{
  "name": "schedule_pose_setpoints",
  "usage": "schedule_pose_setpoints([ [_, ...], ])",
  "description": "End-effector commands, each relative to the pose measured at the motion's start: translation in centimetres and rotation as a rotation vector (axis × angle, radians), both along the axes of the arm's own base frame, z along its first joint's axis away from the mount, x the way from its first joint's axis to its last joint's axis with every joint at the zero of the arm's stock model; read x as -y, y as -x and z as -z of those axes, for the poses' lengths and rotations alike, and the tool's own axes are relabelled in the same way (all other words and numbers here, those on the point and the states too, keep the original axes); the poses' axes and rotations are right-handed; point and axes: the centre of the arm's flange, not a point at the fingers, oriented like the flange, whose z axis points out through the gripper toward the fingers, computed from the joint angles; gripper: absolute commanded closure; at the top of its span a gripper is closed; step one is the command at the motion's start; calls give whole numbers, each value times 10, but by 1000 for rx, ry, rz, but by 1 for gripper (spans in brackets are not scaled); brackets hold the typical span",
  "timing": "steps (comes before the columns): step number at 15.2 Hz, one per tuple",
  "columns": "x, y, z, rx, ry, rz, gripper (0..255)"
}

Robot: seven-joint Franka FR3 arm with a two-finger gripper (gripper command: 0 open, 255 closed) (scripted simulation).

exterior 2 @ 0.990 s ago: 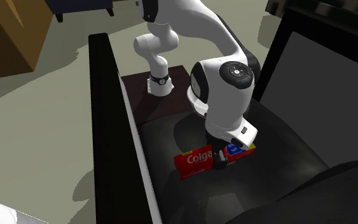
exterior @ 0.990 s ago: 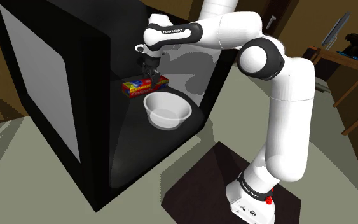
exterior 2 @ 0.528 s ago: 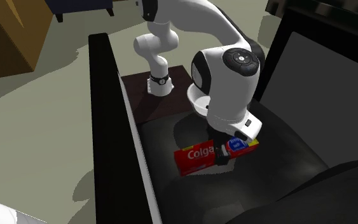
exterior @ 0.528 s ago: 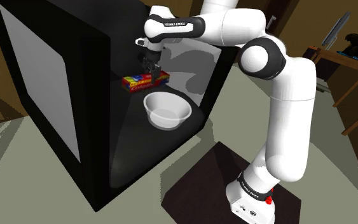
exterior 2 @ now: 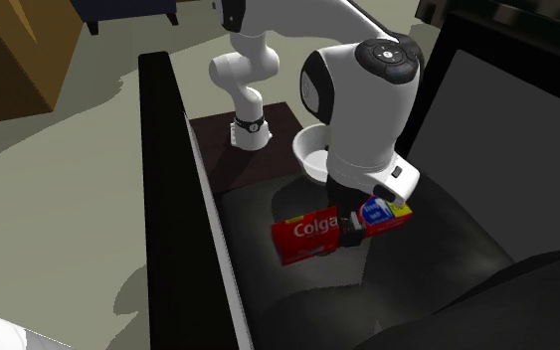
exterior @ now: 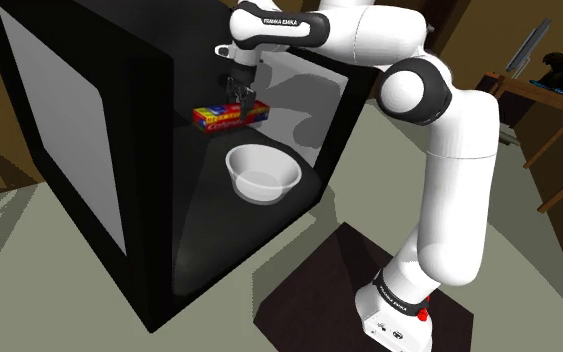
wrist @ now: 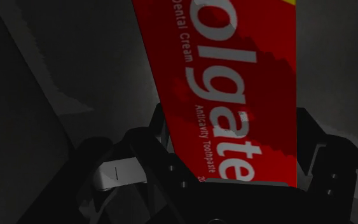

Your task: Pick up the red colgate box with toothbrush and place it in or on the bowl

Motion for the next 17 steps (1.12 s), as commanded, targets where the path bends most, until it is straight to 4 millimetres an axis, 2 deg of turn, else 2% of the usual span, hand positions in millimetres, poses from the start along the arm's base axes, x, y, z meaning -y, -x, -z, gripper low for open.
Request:
schedule_pose_setpoints([
  [1,0,1,-11,1,0,0,255],
  [15,0,1,-81,1,0,0,255],
  [17,-10,25,-82,1,0,0,255],
])
